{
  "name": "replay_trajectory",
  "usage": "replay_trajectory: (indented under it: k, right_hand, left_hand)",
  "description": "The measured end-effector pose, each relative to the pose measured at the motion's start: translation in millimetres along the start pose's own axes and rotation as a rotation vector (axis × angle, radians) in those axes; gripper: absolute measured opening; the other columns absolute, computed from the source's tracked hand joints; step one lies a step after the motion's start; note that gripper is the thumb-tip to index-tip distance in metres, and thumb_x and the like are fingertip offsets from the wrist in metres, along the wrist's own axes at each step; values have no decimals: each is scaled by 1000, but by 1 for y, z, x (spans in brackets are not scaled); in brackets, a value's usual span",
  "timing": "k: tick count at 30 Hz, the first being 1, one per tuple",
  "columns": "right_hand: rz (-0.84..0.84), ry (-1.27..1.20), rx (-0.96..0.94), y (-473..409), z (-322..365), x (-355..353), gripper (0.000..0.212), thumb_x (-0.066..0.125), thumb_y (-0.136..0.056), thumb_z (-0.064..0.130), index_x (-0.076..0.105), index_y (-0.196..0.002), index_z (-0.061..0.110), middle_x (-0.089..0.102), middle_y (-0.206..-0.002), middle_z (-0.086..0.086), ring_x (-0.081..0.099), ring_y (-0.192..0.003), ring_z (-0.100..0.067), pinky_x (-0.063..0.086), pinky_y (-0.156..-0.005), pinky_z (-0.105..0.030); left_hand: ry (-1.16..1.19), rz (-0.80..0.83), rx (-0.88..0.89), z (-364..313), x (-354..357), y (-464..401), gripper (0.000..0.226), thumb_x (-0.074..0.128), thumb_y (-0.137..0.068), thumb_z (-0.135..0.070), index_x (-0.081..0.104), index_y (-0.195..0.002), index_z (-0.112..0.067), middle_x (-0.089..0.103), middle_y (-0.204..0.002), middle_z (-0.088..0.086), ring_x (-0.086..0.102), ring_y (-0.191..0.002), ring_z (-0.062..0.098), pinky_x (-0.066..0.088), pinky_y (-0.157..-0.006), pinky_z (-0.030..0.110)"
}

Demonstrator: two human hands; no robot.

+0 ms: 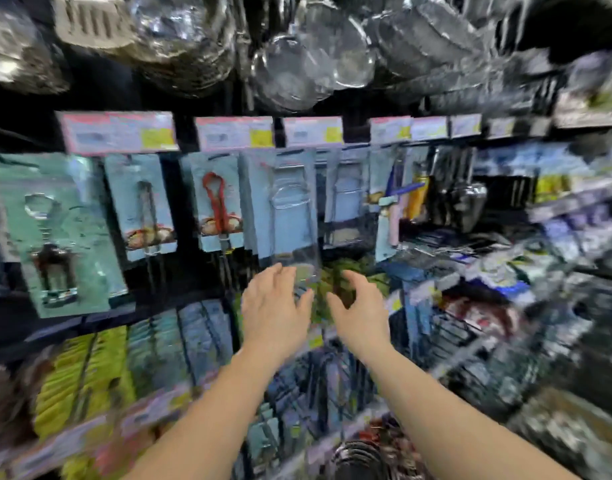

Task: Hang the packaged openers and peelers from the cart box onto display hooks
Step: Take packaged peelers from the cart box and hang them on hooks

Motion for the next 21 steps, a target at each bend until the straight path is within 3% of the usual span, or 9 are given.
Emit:
replay_trajectory:
  k: [6, 11, 15, 21]
  right_hand:
    - [-168, 274, 208, -23, -143, -177, 50, 58, -93, 40, 47, -140, 26, 50, -133, -5, 47, -122, -26, 44, -97, -38]
    - [-274, 540, 301, -23, -229, -299, 49, 57, -91, 44, 50, -136, 27, 54, -129, -6, 49, -119, -31, 44, -95, -40]
    - [-293, 650, 381, -19, -285, -354, 52, 57, -91, 45, 48, -139, 31, 52, -131, -1, 48, -121, -26, 45, -96, -40]
    - [-325, 605, 609, -22, -383, -396, 53, 60, -90, 43, 48, -140, 27, 52, -134, -3, 47, -123, -25, 44, -100, -39]
  left_hand:
    - [-59, 242, 236, -189, 132, -8, 57, 46, -93, -54, 42, -142, -25, 39, -153, 7, 37, -139, 29, 32, -113, 43]
    - [21, 336, 379, -322, 208, 1, 60, 45, -93, -56, 40, -145, -27, 34, -156, 5, 28, -143, 30, 23, -116, 47]
    - [21, 408, 487, -390, 260, 11, 53, 43, -94, -54, 42, -141, -29, 35, -154, 4, 27, -142, 29, 21, -117, 48]
    - [5, 646, 573, -446, 375, 15, 58, 43, -95, -56, 37, -145, -28, 34, -154, 6, 27, -142, 31, 24, -116, 49]
Point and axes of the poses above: each hand's wrist, its own y-axis away from the middle knuckle, its own x-axis out of the palm, z = x × y, the point moved 2 cm from there along -y, towards the middle knuckle
